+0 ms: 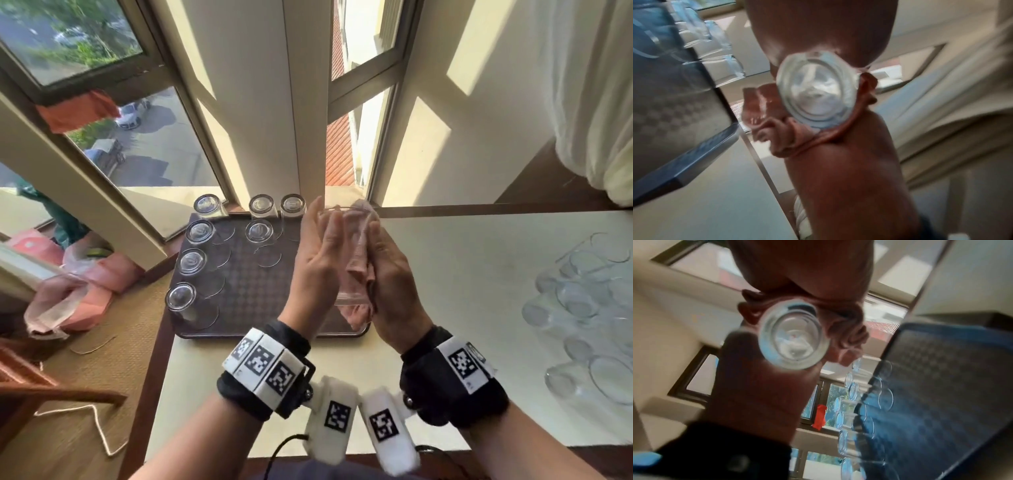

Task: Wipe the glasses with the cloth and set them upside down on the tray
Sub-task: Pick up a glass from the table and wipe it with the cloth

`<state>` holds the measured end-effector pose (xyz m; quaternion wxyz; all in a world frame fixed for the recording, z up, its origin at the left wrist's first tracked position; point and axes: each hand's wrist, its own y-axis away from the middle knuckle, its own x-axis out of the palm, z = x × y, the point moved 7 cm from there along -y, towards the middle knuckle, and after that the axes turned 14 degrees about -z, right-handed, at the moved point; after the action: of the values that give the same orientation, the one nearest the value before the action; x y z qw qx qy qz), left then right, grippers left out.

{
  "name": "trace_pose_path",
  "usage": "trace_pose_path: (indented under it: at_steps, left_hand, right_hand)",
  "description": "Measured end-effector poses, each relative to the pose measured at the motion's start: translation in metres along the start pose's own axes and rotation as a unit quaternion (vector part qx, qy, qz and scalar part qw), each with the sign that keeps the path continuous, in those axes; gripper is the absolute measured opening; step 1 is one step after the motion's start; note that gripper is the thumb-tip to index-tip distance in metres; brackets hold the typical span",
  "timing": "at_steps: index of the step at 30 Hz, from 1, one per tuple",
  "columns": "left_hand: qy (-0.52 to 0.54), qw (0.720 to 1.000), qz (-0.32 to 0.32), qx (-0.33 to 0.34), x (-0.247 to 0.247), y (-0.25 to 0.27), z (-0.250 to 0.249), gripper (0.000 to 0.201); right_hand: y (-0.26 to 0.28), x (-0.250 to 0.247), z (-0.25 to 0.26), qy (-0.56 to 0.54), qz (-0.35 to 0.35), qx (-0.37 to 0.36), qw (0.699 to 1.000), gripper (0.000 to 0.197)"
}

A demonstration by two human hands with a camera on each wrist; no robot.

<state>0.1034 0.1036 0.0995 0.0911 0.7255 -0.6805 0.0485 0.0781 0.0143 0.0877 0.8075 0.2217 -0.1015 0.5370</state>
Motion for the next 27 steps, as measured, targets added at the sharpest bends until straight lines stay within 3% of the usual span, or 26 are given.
trace_pose_path:
  at_steps: [3, 5, 7, 9, 11, 15, 17, 20, 22, 24, 27]
  left_hand:
    - [0.0, 0.999, 0.023, -0.025, -0.003, -0.008, 0.001, 0.051]
    - [-0.001, 0.999, 0.02, -0.026, -0.003, -0.011, 0.001, 0.053]
    - [0.01, 1.0, -0.009, -0.021, -0.002, -0.006, -0.001, 0.056]
    - [0.017, 1.0, -0.006, 0.002, 0.004, 0.0, -0.004, 0.061]
    - [0.008, 1.0, -0.018, 0.01, 0.001, 0.005, -0.002, 0.07]
    - [0.026, 0.999, 0.031, -0.021, -0.01, 0.004, 0.008, 0.065]
    - [-0.027, 0.999, 0.014, 0.011, -0.017, 0.002, 0.002, 0.065]
    - [-0.132, 0.986, -0.063, 0.081, -0.025, 0.008, -0.012, 0.077]
    - [-0.162, 0.98, -0.045, 0.104, -0.018, 0.018, -0.014, 0.088]
    - [-0.112, 0.991, -0.021, 0.077, -0.015, 0.021, -0.005, 0.092]
    - [-0.007, 0.999, 0.022, 0.025, -0.012, 0.015, -0.001, 0.065]
  right_hand:
    - [0.008, -0.004, -0.01, -0.114, 0.03, 0.171, 0.978, 0.052]
    - [0.003, -0.009, -0.007, -0.07, -0.002, 0.125, 0.99, 0.047]
    - [0.001, -0.008, 0.01, 0.05, -0.028, -0.032, 0.998, 0.049]
    - [0.0, -0.003, 0.014, 0.097, -0.017, -0.114, 0.989, 0.055]
    - [0.0, 0.002, 0.012, 0.049, 0.004, -0.099, 0.994, 0.055]
    - [0.002, -0.001, -0.002, -0.094, 0.036, 0.065, 0.993, 0.065]
    - [0.005, -0.003, -0.008, -0.124, 0.013, 0.126, 0.984, 0.06]
    - [0.009, 0.001, 0.006, -0.053, -0.013, 0.021, 0.998, 0.046]
    - [0.01, 0.007, 0.012, -0.01, -0.01, -0.047, 0.999, 0.043]
    - [0.011, 0.009, 0.008, -0.017, 0.0, -0.033, 0.999, 0.044]
    - [0.011, 0.006, -0.002, -0.076, 0.03, 0.079, 0.994, 0.052]
